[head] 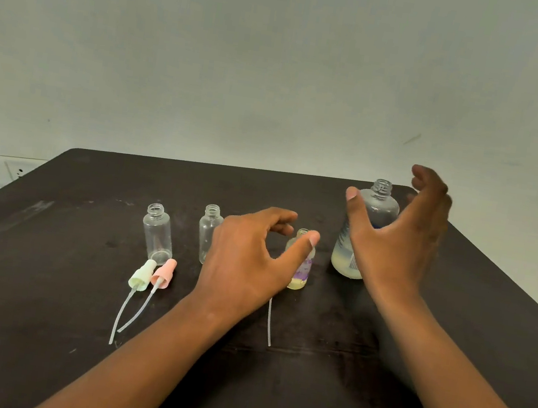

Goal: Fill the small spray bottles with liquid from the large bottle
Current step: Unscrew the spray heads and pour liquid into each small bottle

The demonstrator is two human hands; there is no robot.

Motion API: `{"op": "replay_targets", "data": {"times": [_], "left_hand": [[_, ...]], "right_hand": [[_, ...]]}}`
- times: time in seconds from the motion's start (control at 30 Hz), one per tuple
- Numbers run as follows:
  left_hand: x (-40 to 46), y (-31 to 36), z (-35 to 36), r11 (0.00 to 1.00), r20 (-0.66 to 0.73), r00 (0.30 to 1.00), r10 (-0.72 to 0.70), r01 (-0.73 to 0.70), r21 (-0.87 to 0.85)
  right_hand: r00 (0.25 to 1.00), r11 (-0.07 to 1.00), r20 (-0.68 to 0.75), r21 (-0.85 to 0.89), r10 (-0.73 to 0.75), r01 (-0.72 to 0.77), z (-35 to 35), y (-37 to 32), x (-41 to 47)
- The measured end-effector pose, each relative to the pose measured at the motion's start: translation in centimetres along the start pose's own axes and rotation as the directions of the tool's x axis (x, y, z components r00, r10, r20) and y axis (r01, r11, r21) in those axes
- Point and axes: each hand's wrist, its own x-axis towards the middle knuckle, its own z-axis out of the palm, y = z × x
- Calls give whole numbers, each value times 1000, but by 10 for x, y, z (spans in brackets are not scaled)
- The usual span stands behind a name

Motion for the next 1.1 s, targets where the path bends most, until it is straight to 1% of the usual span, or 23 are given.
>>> {"op": "replay_targets", "data": {"times": [0.1,0.2,0.27,0.33,0.43,0.47,0.53,0.63,0.7,0.77,0.83,0.87,1.0,1.07,1.1], "left_hand": [[3,2,-6,999,-106,994,28,-30,-18],[8,2,-13,999,-187,982,30,-32,-8],[10,1,-19,999,-225,974,24,-18,28],[14,0,-27,993,-268,963,16,15,114],[21,0,-40,954,-336,942,7,94,285],[23,1,-45,934,-335,942,-21,138,329],[27,2,-53,880,-281,953,-112,226,418],[31,-2,-59,776,-179,958,-225,287,562],[33,-4,-61,725,-130,947,-292,308,615],[34,-7,-63,694,-95,943,-318,299,655],[35,-9,-65,673,-71,942,-329,287,682],[36,-10,-65,667,-59,938,-341,285,688],[37,-11,-64,671,-6,922,-387,286,683],[37,-12,-63,687,22,918,-397,281,671],[37,-13,-62,692,34,916,-399,277,666]], "right_hand": [[988,991,-71,-14,-136,135,-2,-8,9],[963,967,-87,-41,-254,252,-2,-24,18],[943,947,-87,-48,-322,319,1,-32,24],[934,938,-87,-36,-346,344,5,-34,30],[940,945,-97,-1,-326,328,9,-26,37],[946,951,-100,7,-308,310,9,-21,38],[967,969,-79,30,-242,245,7,-12,40],[994,993,46,71,-97,93,-2,-4,49],[986,999,169,50,-6,-2,-10,1,57],[943,996,321,-3,86,-89,-16,10,66],[869,986,467,-41,162,-161,-21,16,72],[836,980,517,-35,185,-195,-22,18,75],[691,949,691,24,210,-313,-30,20,79],[614,946,763,10,202,-323,-32,21,79],[595,947,779,5,199,-322,-32,21,77]]}}
